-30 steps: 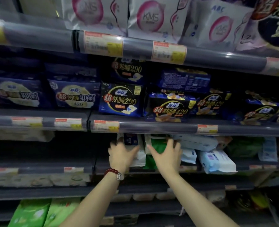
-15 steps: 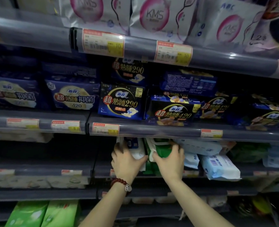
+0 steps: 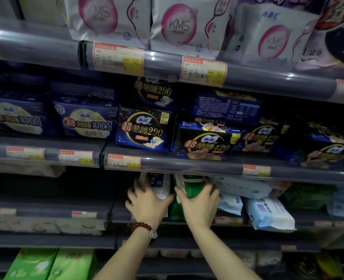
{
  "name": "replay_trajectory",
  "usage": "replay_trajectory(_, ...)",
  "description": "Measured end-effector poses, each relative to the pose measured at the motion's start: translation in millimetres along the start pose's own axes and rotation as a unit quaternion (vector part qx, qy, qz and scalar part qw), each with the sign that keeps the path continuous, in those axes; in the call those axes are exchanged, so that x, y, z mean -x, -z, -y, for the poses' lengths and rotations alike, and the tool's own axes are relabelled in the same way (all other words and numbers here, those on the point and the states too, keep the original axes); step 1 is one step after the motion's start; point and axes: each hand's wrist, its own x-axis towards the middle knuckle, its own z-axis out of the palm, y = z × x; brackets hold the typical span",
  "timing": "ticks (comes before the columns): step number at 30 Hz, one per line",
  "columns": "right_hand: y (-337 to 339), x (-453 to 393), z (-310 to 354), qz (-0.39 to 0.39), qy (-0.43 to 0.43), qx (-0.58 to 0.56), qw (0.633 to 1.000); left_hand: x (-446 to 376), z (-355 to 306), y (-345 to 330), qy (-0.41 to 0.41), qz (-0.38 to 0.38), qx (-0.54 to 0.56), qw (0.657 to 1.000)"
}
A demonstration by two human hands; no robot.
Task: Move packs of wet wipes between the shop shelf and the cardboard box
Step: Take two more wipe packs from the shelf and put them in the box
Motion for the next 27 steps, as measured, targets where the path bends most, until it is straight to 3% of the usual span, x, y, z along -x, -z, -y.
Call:
replay_trajectory(7, 5.5, -2.6, 3.9, 0.027, -0.006, 0.008, 1.000, -2.9, -2.8, 12.8, 0.033, 0.054, 0.010, 0.998)
replay_trajectory(16, 15.2, 41.9, -17.8, -0.004, 0.038, -0.062, 0.997, 17.8, 17.0, 32.1, -0.002, 0.038, 0.020, 0.999)
replay_trajectory(22, 7.3, 36.1, 16.1, -0.018, 0.033, 0.064, 0.997, 17.6, 17.5, 29.6, -0.006, 0.032, 0.029, 0.999)
replay_trajectory(27, -9.4, 31.7, 32.5, 0.012, -0.033, 0.122, 0.992, 17.9, 21.6, 26.6, -0.008, 0.017, 0.041, 0.999)
